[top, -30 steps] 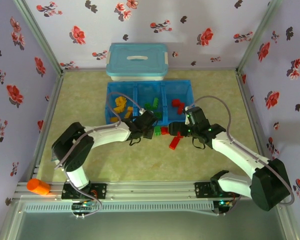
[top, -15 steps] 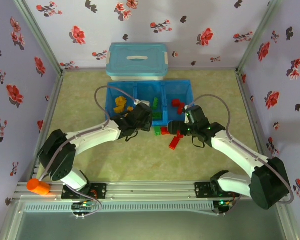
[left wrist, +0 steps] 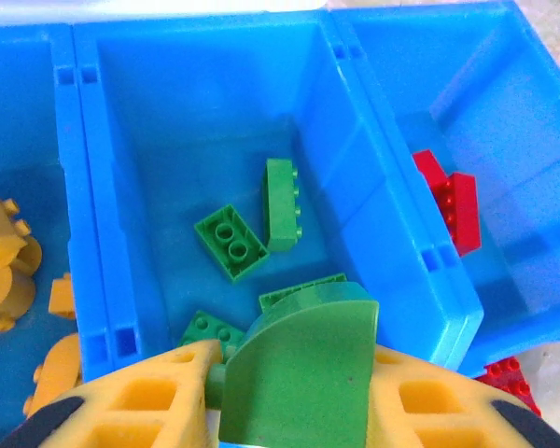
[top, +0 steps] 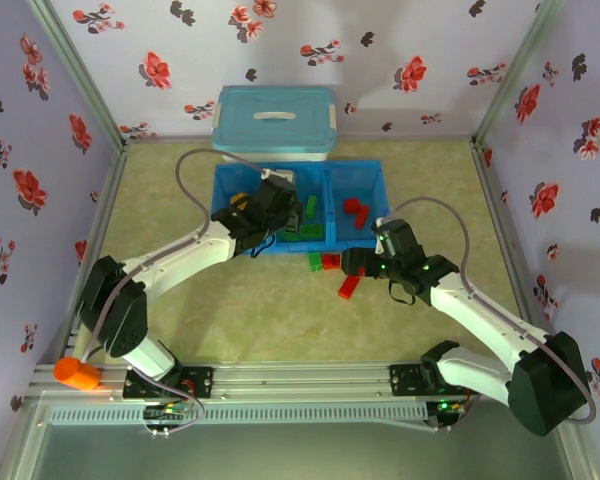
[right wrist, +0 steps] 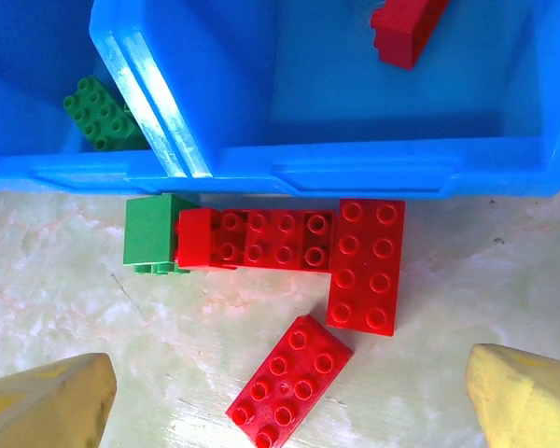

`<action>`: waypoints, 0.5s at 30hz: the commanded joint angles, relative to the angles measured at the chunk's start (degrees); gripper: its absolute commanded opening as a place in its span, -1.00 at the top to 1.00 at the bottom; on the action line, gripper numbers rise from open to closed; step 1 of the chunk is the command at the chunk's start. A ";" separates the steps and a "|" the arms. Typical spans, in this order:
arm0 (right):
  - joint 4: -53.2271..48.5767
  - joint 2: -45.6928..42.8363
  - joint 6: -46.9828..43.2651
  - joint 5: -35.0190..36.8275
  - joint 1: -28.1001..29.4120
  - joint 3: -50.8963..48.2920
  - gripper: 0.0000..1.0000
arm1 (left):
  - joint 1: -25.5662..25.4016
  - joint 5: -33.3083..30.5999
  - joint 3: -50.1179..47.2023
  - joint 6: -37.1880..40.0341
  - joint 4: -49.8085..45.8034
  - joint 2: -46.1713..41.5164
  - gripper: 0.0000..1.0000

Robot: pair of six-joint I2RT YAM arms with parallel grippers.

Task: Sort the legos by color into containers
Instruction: Place the lego in the container.

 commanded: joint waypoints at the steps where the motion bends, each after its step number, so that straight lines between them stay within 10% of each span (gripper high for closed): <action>1: 0.11 -0.38 1.21 0.73 0.35 0.19 -0.94 | 1.06 1.63 3.19 1.86 -1.47 2.90 0.37; 7: -0.03 -0.81 1.53 0.92 0.40 -0.31 -0.94 | 2.56 2.30 7.85 3.14 -3.18 6.97 0.34; 11: -0.28 -0.95 1.64 0.92 0.37 -0.31 -0.94 | 3.20 2.66 11.67 2.74 -6.79 9.09 -0.50; 15: 0.05 -0.96 1.64 1.17 0.38 -0.29 -0.94 | 2.55 2.66 10.85 2.80 -6.47 8.06 -0.63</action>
